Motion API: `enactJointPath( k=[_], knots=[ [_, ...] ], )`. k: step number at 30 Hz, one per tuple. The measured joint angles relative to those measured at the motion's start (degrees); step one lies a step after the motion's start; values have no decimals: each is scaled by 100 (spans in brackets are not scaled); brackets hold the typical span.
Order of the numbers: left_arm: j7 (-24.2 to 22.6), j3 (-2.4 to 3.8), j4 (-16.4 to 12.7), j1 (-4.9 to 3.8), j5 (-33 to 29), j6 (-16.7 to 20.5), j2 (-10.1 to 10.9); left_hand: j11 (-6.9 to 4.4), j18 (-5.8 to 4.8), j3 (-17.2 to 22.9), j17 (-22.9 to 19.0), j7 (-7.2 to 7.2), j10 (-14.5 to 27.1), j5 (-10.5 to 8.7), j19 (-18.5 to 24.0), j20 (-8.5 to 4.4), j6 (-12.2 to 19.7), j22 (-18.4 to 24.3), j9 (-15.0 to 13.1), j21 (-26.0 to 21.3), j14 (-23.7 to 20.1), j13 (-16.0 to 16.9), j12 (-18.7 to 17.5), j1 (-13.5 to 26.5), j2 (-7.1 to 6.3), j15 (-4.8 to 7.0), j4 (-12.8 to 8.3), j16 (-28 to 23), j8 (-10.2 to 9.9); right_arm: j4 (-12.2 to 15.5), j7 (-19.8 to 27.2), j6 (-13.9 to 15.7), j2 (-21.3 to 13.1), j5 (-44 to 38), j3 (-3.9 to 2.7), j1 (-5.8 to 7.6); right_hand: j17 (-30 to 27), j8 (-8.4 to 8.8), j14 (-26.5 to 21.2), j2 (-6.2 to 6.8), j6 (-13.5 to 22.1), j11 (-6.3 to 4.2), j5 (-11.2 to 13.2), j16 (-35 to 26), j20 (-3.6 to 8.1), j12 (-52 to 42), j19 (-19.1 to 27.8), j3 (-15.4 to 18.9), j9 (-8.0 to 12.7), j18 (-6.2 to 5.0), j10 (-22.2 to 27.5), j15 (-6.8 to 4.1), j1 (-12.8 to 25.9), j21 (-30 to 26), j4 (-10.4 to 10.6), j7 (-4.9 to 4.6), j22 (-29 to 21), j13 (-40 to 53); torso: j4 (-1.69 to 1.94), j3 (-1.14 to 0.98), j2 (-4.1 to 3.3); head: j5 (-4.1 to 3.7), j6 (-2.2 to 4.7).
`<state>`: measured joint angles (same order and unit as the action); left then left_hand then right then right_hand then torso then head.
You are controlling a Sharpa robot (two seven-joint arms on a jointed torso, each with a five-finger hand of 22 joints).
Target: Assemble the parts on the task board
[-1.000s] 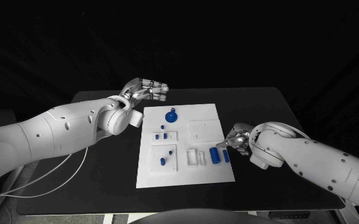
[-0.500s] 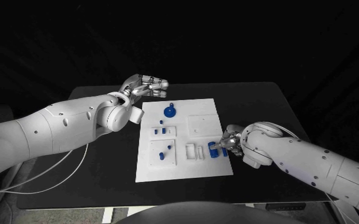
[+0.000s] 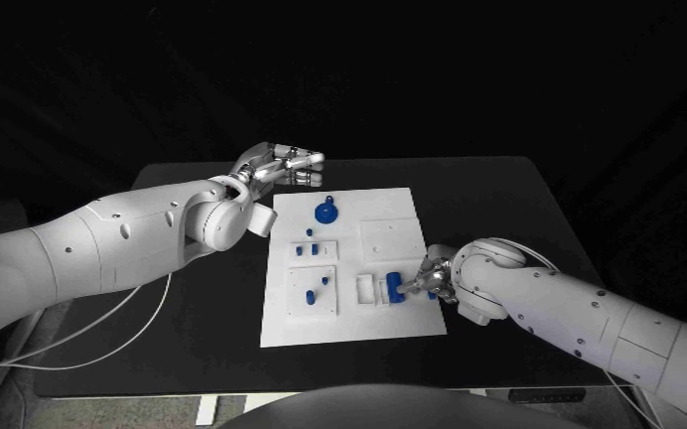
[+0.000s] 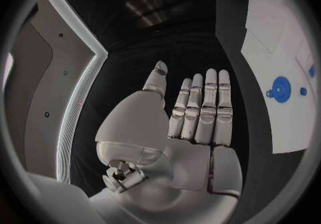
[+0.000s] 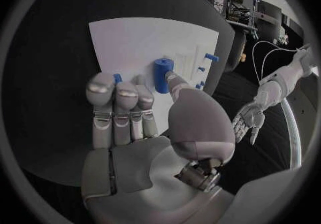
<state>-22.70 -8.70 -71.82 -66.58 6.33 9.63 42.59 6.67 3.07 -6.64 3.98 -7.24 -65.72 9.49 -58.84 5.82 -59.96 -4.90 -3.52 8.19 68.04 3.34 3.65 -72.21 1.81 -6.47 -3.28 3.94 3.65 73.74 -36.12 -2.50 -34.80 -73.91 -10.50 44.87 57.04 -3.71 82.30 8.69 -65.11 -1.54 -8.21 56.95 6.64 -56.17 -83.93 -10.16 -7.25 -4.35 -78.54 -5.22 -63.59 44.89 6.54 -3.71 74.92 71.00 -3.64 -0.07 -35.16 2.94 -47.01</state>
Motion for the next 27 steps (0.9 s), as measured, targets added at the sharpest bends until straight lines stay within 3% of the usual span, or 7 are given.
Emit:
enactJointPath(
  k=[9, 15, 25, 26, 27],
  knots=[
    [-4, 0, -6, 0, -54, -141, 11, 0, 0, 1, 0, 0, 0, 0, 20, 20, 0, 11, 0, -21, -19, 0, 0, 0, 0, -19, 31, 0, 0, -245, 57, 23, 258, -45, 9, 34, -18, -37, 0, 0, 26, 2, 0, -66, 0, 73, 0, 3, -7, 1, 43, 1, 0, -51, 3, -29, 0, -57, 0, 4, 1, 15, -9],
    [-3, 0, -9, 1, -63, -204, 20, 21, 0, 17, -1, -20, 20, 0, 20, 20, 20, 11, 0, -21, -19, 0, 0, 0, 0, -19, 47, 0, 0, -255, 89, 84, 382, -45, 84, 54, 8, -25, -1, 0, 40, 2, 0, -66, 0, 73, 0, 3, -7, 2, 43, 2, 0, -51, 2, -43, 0, -57, 4, 7, -1, 14, -14],
    [11, 0, -18, 1, -50, -279, 39, 41, 0, 17, -1, -20, 41, 0, 20, 20, 20, 16, 0, -44, -39, 0, 0, 0, 0, -39, 47, 0, 0, -295, 146, 139, 505, -39, 188, 75, 87, -22, 19, -25, 33, 23, 36, -98, 0, 73, 0, -242, -7, 2, 64, 22, -25, -75, -506, -56, -1, -69, -3, 13, -1, 17, -6],
    [12, 0, -19, 1, -48, -287, 39, 41, 1, 17, -1, -20, 41, 0, 20, 20, 20, 16, 0, -44, -39, 0, 0, 0, 0, -39, 47, 0, 0, -317, 152, 143, 520, -44, 199, 82, 88, -22, 19, -25, 34, 24, -1, -98, 0, 73, 0, -259, -108, 3, 63, 22, -25, -74, -568, -55, -1, -69, -3, 13, -1, 15, -5],
    [13, 0, -19, 1, -47, -292, 39, 41, 1, 17, -1, -20, 41, 0, 20, 20, 20, 16, 0, -44, -39, 0, 0, 0, 0, -39, 47, 0, 0, -339, 156, 148, 532, -50, 207, 87, 93, -22, 19, -28, 36, 24, -26, -98, 0, 73, 0, -270, -344, 3, 63, 22, -25, -75, -615, -54, -1, -71, -3, 13, -1, 14, -5]
  ],
)
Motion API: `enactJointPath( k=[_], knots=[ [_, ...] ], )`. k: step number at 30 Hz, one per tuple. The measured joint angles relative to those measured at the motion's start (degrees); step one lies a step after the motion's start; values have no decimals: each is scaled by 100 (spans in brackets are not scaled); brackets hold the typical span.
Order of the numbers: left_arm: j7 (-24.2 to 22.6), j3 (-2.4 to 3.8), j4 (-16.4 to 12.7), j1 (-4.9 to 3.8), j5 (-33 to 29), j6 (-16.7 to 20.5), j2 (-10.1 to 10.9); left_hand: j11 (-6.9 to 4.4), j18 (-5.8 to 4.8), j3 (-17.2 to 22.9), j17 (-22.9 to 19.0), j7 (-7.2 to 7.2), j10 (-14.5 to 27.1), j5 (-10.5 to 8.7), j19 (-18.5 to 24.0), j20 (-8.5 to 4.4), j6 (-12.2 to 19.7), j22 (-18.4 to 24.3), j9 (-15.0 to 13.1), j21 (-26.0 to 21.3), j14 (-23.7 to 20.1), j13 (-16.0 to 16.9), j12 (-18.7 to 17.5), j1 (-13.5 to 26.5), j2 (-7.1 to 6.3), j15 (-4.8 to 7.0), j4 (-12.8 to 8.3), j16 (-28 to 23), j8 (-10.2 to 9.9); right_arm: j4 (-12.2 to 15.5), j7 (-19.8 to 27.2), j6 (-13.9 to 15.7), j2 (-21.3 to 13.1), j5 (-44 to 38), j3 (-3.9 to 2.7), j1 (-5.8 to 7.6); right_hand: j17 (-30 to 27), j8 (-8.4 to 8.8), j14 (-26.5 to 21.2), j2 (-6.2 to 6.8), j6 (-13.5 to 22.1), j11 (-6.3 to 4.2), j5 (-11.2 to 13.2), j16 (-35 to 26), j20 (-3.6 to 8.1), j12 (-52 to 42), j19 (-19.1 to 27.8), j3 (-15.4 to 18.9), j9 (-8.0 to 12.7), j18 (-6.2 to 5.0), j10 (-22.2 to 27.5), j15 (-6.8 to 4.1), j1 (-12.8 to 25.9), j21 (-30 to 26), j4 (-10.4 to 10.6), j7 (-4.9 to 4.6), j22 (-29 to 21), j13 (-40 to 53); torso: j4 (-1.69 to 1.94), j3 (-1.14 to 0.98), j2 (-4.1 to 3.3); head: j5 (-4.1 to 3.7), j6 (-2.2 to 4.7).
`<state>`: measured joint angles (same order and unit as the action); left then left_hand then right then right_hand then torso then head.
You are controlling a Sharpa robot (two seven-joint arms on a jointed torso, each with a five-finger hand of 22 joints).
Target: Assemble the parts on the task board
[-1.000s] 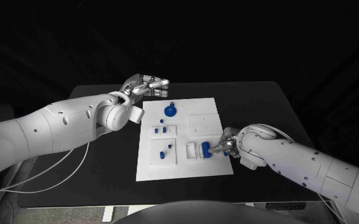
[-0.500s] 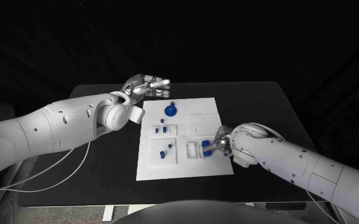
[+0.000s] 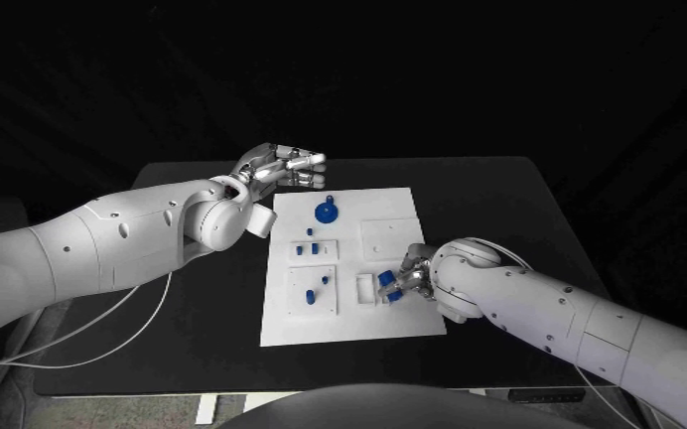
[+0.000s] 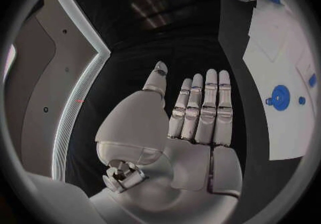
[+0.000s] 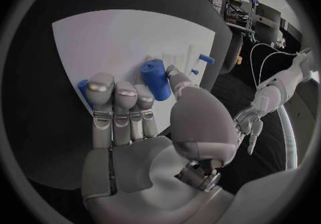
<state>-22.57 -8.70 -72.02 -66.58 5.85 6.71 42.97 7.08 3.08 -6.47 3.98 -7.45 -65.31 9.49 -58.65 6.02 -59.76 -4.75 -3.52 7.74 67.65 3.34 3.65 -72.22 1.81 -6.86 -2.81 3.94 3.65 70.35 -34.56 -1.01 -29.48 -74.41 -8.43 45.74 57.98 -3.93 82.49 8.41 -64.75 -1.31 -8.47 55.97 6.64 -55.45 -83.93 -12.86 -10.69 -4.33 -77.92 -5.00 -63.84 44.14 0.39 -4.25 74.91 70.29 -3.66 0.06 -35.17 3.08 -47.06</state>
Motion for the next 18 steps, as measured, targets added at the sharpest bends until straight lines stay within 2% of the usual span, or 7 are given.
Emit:
enactJointPath(
  k=[3, 8, 14, 15, 16, 17, 18],
  knots=[
    [4, 0, -1, 0, 3, -13, 0, 0, 0, 0, 0, 0, 0, 0, 0, 0, 0, 0, 0, 0, 0, 0, 0, 0, 0, 0, 0, 0, 0, -58, 20, 26, 35, -13, 21, 9, 8, 4, 1, -38, 19, -1, -169, 0, 0, 0, 0, -24, -831, 1, 1, -1, -4, 0, -137, 2, 0, -2, 2, -1, -1, -1, -1],
    [11, 0, -3, 0, 9, -25, 6, 0, 0, 0, 0, -11, 0, 0, 0, 0, 11, 0, 0, 0, 0, 0, 0, 0, 0, 0, 0, 0, 0, -79, 63, 111, 41, -40, 48, 7, 12, 11, 20, -182, 12, -23, -577, -23, 0, 0, 0, -166, -1214, 12, 23, -20, 48, 0, -531, 20, 0, -7, 3, -5, -2, 18, -5],
    [29, 0, -4, 0, 66, -29, 24, 0, 0, 0, 0, -21, 0, 0, 0, 0, 21, -1, 0, 0, 0, 0, 0, 0, 0, 0, 0, 0, 0, 81, 133, 291, -77, -43, 81, -30, 12, 77, 58, -340, -247, -70, -708, -23, 0, 0, 0, -274, -1210, 36, 67, -39, 206, 0, -661, 98, 0, -36, -8, -9, -2, 44, -8],
    [32, 0, -4, 0, 77, -30, 25, 0, 0, 0, 0, -21, 0, 0, 0, 0, 21, -1, 0, 0, 0, 0, 0, 0, 0, 0, 0, 0, 0, 123, 142, 324, -107, -30, 86, -37, 12, 74, 60, -380, -303, -88, -687, -50, 0, 0, 0, -281, -1098, 37, 61, -40, 246, 1, -668, 111, 0, -46, -8, -9, -2, 49, -9],
    [37, 0, -5, 0, 89, -31, 27, 0, 0, 0, 0, -21, 0, 0, 0, 0, 21, -1, 0, 0, 0, 0, 0, 0, 0, 0, 0, 0, 0, 188, 152, 368, -155, -6, 92, -47, 12, 56, 66, -403, -353, -108, -606, -50, 0, 23, 0, -298, -772, 37, 41, -44, 269, 0, -685, 122, 0, -54, -9, -12, -2, 55, -10],
    [40, 0, -5, 0, 96, -32, 29, 0, 0, 0, 0, -21, 0, 0, 0, 0, 21, -1, 0, 0, 0, 0, 0, 0, 0, 0, 0, 0, 0, 234, 156, 394, -188, 16, 94, -53, 11, 38, 75, -411, -388, -118, -545, -50, 0, 23, 0, -361, -104, 37, 32, -51, 277, 4, -761, 135, -1, -55, -11, -13, -2, 58, -10],
    [44, 0, -5, 0, 105, -32, 32, 12, 0, 9, -1, -21, 12, 0, 0, 0, 21, -1, 0, 0, 0, 0, 0, 0, 0, 0, 9, 0, 0, 288, 158, 420, -224, 42, 96, -60, 11, 42, 77, -422, -407, -118, -482, -50, 0, 23, 0, -500, -13, 37, 31, -50, 288, 23, -903, 133, 0, -56, -12, -13, -2, 61, -10]
  ],
)
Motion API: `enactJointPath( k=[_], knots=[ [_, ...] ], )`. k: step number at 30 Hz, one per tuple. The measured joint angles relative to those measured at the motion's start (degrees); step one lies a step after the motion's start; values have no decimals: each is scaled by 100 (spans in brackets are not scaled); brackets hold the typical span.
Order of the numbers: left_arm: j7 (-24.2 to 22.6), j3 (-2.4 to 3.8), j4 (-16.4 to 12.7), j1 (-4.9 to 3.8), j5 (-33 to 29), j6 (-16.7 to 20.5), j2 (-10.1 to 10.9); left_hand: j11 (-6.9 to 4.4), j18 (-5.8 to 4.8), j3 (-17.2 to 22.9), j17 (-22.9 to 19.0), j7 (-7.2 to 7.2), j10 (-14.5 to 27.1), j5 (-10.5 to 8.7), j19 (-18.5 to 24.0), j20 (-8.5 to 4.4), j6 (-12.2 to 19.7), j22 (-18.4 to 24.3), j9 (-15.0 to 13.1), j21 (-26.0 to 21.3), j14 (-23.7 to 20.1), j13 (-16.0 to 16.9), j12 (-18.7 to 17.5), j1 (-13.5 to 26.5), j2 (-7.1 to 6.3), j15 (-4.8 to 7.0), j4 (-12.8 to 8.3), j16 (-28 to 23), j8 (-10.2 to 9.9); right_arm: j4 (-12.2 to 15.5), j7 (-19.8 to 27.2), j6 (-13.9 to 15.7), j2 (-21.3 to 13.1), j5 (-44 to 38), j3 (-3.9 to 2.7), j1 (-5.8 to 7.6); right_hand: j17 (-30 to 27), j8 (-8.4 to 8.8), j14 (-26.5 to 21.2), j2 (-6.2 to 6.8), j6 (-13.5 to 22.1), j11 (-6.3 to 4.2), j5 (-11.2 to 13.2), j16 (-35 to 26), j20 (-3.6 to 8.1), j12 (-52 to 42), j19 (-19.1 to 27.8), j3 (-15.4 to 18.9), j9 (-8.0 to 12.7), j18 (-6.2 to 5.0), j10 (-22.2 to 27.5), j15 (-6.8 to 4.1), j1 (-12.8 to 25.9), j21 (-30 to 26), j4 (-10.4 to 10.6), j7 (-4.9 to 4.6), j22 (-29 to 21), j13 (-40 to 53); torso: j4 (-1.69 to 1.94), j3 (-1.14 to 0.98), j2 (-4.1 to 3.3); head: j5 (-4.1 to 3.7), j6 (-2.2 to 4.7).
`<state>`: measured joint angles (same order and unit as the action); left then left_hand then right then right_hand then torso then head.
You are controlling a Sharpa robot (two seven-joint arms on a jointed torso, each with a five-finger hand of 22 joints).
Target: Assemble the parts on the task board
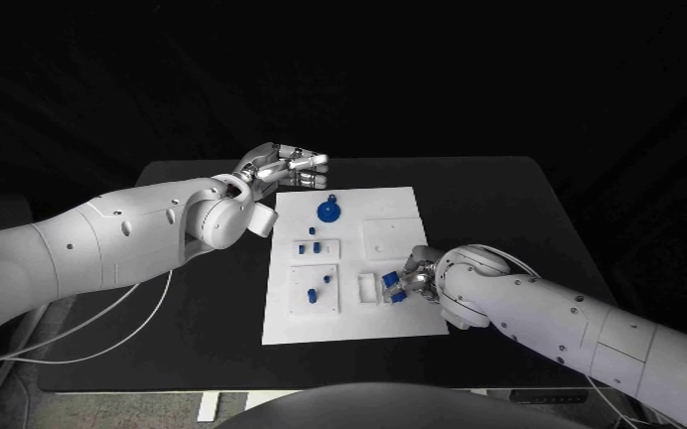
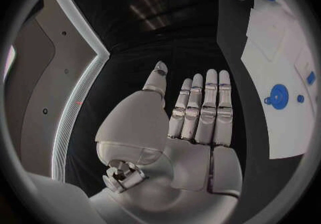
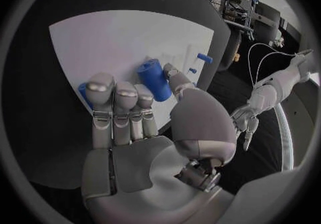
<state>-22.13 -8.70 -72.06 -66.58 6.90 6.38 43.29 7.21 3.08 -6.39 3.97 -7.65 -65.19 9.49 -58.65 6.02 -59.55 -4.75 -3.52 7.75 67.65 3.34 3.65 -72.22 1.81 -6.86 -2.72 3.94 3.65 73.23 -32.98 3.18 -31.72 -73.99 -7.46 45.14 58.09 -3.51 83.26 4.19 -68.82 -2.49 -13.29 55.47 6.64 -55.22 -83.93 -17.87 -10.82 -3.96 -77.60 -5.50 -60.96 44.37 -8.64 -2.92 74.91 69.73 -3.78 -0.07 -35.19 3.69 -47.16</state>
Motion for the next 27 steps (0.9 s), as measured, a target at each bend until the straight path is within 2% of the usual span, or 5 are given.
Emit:
enactJointPath(
  k=[1, 3, 9, 14, 27],
  knots=[
    [4, 0, 0, 0, 10, -1, 4, 8, 0, 7, 0, 0, 9, 0, 0, 0, 0, 0, 0, 0, 0, 0, 0, 0, 0, 0, 7, 0, 0, 67, 0, 30, -45, 32, 0, -9, 0, 18, 6, -14, -12, -9, 49, 0, 0, 0, 0, -61, 312, 0, -9, 5, 13, 13, -69, -11, 0, 0, 0, 0, 0, 7, 0],
    [8, 0, 1, 0, 23, -2, 11, 8, 0, 7, 0, 0, 9, 0, 0, 0, 0, 0, 0, 0, 0, 0, 0, 0, 0, 0, 7, 0, 0, 160, -6, 78, -112, 80, 0, -19, 0, 38, 5, -32, -29, -21, 114, 0, 0, 0, 0, -82, 488, 0, -20, 5, 32, 13, -96, -28, 0, 0, 0, -1, -1, 14, 1],
    [24, 0, 9, 0, 50, -4, 24, 8, 0, 7, 0, 0, 9, 0, 0, 0, 0, 0, 0, 0, 0, 0, 0, -31, 31, 0, 7, 0, 0, 502, -53, 178, -265, 230, -36, -11, -2, 36, 5, -39, -32, -40, 198, 0, 0, 0, 0, -67, 448, 0, -40, 5, 39, 47, 57, -31, 0, 0, 2, 1, -2, 29, 1],
    [35, 0, 11, -1, 62, -5, 23, 8, 0, 7, 0, 0, 9, 0, 0, 0, 0, 3, 0, 0, 0, 0, 0, -31, 31, 0, 7, 0, 0, 697, -59, 146, -263, 332, -55, 33, 15, 35, 5, -39, -33, -40, 130, 30, 0, 0, 0, 9, 430, 0, -40, 6, 39, 47, 56, -31, 0, 0, 3, 8, -2, 37, 10],
    [47, -1, 18, -1, 84, -12, -13, -12, 0, 30, 0, 0, 29, 0, 0, 0, 0, 4, 0, 1, 0, 0, 0, -31, 31, 0, -16, 0, 0, 595, -76, -42, -38, 364, -42, 43, 36, -4, 7, -129, -63, -47, 85, 67, 0, -48, 0, 287, 459, 56, -94, 8, 128, 114, 288, -37, 3, 20, 7, 8, -6, 71, 41]
  ],
)
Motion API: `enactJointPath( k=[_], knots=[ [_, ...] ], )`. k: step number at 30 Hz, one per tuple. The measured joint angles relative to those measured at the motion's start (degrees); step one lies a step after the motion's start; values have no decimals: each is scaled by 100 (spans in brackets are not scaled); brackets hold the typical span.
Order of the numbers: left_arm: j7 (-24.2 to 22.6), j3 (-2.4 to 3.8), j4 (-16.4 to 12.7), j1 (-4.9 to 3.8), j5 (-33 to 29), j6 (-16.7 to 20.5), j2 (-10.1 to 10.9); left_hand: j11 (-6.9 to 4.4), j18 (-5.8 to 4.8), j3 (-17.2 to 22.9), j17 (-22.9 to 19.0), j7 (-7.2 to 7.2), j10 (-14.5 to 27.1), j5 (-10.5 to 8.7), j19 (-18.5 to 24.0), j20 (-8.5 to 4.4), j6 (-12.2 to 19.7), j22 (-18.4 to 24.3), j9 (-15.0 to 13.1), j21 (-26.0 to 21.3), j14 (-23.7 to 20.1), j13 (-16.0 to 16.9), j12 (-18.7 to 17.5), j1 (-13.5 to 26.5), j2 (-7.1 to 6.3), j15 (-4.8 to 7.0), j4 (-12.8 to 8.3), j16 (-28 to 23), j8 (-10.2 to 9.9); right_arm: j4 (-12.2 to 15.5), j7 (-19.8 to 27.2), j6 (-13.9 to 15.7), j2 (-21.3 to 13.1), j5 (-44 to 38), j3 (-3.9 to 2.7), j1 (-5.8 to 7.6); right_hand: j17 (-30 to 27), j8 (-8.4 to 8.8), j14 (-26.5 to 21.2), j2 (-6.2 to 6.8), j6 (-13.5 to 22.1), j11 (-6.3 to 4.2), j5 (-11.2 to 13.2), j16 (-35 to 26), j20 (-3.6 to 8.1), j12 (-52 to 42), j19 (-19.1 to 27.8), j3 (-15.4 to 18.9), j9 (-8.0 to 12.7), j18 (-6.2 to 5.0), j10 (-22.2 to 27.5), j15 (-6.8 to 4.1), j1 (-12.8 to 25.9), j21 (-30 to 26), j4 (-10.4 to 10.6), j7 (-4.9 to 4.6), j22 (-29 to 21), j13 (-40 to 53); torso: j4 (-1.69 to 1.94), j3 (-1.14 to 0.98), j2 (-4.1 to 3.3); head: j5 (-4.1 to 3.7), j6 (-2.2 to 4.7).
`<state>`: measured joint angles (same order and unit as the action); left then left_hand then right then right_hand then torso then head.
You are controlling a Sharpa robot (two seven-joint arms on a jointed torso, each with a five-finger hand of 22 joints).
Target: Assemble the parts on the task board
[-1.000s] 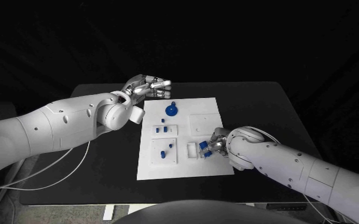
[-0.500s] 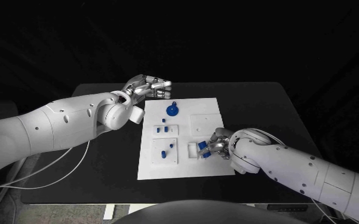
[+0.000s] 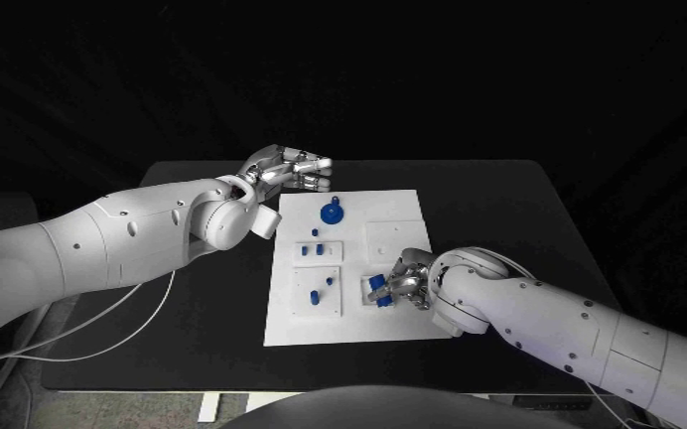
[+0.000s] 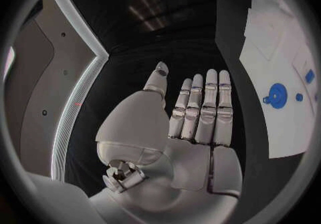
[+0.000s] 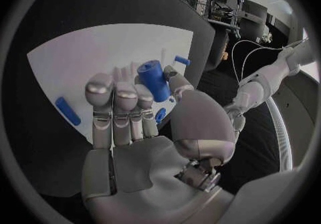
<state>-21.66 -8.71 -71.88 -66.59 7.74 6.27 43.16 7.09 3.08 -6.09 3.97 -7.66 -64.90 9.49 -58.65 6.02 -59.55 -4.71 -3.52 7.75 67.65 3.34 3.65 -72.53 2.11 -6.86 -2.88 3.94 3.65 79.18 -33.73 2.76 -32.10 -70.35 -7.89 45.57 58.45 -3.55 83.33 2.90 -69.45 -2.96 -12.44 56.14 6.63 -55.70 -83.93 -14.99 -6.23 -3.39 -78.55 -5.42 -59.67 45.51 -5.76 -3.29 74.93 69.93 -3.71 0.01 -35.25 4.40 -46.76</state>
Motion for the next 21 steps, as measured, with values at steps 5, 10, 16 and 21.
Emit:
enactJointPath(
  k=[5, 10, 16, 21],
  knots=[
    [2, 0, 4, 0, 4, -3, -23, 0, 0, 0, 0, 0, 0, 0, 0, 0, 0, 0, 0, 0, 0, 0, 0, 0, 0, 0, 0, 0, 0, -123, -2, -22, 92, -38, 19, 1, 0, -6, 0, -1, -41, -1, 0, 0, 0, 1, 0, 84, 0, -1, -22, 0, 0, 0, 72, 3, 2, 0, 0, -4, -1, 4, 5],
    [3, 0, 6, 0, 8, -9, -57, 20, 0, 0, 0, 0, 20, 0, 0, 0, 0, 0, 0, 0, 0, 0, 0, 0, 0, 0, 0, 0, 0, -342, -1, -19, 252, -161, 98, 2, -17, -6, 0, -23, -41, 0, 68, 0, 0, 1, 0, 128, 1, -2, -23, 1, -22, 0, 202, 3, 1, -23, 3, -4, -3, 11, 14],
    [4, 1, 7, 0, 11, -16, -66, 20, 0, 0, 0, 0, 20, 0, 0, 0, 0, -1, 0, -13, 0, 0, 0, 0, 0, 0, 0, 0, 0, -525, 10, -9, 392, -289, 151, 13, -27, -50, -20, -22, -79, 27, 168, 0, 0, 1, 0, 120, -10, -3, -52, -11, -22, 0, 399, 29, 1, -29, 8, -4, -6, 48, 11],
    [6, 1, 12, 0, 12, -24, -96, 51, 0, 0, 0, 0, 51, 0, 0, 0, 0, -1, 0, -23, 0, 0, 0, 0, 0, 0, 0, 0, 0, -614, 27, 11, 460, -353, 159, 29, -27, -30, -27, -16, -121, 17, 180, 0, 0, 2, 0, 122, -9, -3, -79, -16, -22, 0, 430, 39, 1, -29, 4, -3, -5, 96, -1]
  ],
)
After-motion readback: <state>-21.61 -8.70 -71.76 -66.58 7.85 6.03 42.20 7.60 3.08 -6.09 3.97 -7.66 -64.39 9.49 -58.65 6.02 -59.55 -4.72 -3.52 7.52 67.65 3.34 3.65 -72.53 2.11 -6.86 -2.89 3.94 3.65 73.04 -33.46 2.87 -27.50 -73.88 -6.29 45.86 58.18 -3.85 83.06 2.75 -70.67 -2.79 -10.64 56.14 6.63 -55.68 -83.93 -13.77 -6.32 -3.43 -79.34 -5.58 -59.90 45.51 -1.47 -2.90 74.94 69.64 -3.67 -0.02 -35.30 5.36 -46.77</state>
